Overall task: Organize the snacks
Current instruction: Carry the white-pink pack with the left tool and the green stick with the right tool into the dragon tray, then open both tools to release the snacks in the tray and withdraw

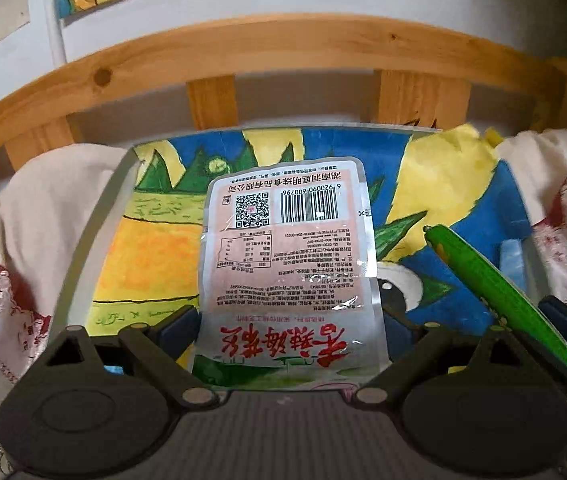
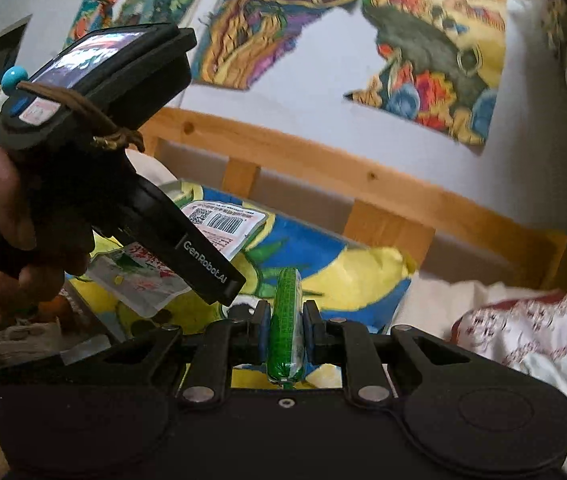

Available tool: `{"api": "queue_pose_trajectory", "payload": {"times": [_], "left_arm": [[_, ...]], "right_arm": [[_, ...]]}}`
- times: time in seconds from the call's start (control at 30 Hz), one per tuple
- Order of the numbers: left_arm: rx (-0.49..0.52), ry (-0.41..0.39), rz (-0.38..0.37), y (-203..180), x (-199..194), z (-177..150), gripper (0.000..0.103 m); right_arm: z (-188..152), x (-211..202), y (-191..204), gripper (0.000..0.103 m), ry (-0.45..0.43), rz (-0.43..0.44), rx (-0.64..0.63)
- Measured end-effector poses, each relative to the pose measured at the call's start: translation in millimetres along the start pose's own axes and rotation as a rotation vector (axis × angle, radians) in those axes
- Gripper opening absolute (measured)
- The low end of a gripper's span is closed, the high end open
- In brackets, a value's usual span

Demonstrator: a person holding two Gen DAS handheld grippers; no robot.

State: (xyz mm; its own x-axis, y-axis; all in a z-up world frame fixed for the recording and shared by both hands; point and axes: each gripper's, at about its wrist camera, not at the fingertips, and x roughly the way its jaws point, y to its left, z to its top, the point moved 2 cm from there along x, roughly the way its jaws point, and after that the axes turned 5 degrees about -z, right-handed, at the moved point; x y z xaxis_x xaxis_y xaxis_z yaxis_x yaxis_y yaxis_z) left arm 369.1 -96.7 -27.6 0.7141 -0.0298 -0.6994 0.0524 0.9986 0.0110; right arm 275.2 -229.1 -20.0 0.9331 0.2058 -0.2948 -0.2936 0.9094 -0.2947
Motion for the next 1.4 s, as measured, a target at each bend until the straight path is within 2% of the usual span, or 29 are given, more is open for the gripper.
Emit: {"api": "queue_pose_trajectory", "payload": {"times": [0.2,0.33,0.63,0.7,0.83,0.9,1.03,1.1,1.2,1.4], "left_arm": [[-0.057,0.033,0.016,4,22,-5,0.096],[-0.109,0.023,-0.002,9,24,-5,0.096],[-0.136,0.046,-0.016,12,24,-7,0.099],[-0.138,0.057,-0.013,13,21,-9,0.099],[-0.119,0.021,-0.012,16,4,-10,0.101],[-0.115,-0.01,-0.009,19,-8,-10,0.102],[-0.122,-0.052,-0.005,27,-33,-12,0.102],[-0.128,-0.071,-0.003,30,-45,-15,0.102],[-0.138,-0.118,0.005,36,-69,-23,0.102],[-0.151,-0.213,0.024,46,-112,-42,0.102]], "right_arm": [[-10,12,2,0.018,0.053,0.014,0.017],[-13,16,-1,0.018,0.082,0.02,0.043],[-13,22,-3,0.022,0.109,0.007,0.06],[-12,21,-4,0.037,0.103,0.003,0.065],[-10,15,-6,0.049,0.091,-0.011,0.079],[-8,10,-8,0.064,0.082,-0.015,0.097],[-3,-5,-12,0.078,0.057,-0.028,0.14],[0,-14,-15,0.088,0.045,-0.043,0.161],[4,-30,-18,0.098,0.011,-0.066,0.181],[14,-63,-21,0.102,-0.04,-0.097,0.198]]}}
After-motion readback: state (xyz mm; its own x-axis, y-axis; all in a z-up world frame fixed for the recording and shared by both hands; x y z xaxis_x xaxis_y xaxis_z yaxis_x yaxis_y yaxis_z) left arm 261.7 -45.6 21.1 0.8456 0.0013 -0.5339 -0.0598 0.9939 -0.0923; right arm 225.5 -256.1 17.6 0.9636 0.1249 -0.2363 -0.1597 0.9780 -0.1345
